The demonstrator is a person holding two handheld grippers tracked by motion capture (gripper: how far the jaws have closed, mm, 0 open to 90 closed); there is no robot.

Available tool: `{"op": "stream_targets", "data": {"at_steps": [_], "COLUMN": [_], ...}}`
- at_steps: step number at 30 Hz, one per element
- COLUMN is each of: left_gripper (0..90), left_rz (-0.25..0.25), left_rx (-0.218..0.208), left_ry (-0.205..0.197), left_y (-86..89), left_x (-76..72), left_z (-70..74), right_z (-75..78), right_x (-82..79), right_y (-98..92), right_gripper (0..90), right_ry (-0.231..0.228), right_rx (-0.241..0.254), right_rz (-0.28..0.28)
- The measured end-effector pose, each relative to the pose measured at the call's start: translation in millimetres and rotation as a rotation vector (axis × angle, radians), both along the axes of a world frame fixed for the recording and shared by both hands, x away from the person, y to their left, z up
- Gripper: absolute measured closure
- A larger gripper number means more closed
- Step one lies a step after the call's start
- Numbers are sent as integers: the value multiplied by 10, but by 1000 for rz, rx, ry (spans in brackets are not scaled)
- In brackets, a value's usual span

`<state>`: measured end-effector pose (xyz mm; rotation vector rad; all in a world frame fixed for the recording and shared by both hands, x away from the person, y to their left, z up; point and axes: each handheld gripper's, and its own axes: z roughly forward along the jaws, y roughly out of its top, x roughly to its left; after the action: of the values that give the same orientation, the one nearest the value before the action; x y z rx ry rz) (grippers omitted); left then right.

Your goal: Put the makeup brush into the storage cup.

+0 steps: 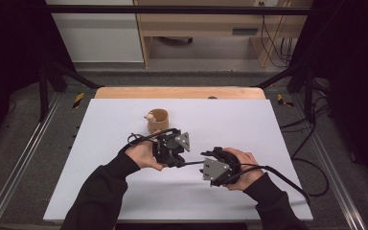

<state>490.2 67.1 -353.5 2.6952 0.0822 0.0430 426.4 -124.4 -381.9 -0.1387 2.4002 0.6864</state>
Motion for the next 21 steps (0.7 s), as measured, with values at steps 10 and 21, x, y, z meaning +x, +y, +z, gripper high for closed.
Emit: {"op": "stream_targets", "data": {"at_steps": [10,21], "left_gripper": [826,826], "left_rz": [-17,-23], "left_rx": [-2,4], "left_ry": [11,26], "left_y": [-57,-96], "left_x": [39,30], "left_z": [-10,14], "right_z": [-29,-51], "right_x": [-7,-9], "right_y": [49,114], "right_gripper": [531,618], "right_ry": [-27,-36], "right_rx": [-33,-45], "right_rz": [30,56]}}
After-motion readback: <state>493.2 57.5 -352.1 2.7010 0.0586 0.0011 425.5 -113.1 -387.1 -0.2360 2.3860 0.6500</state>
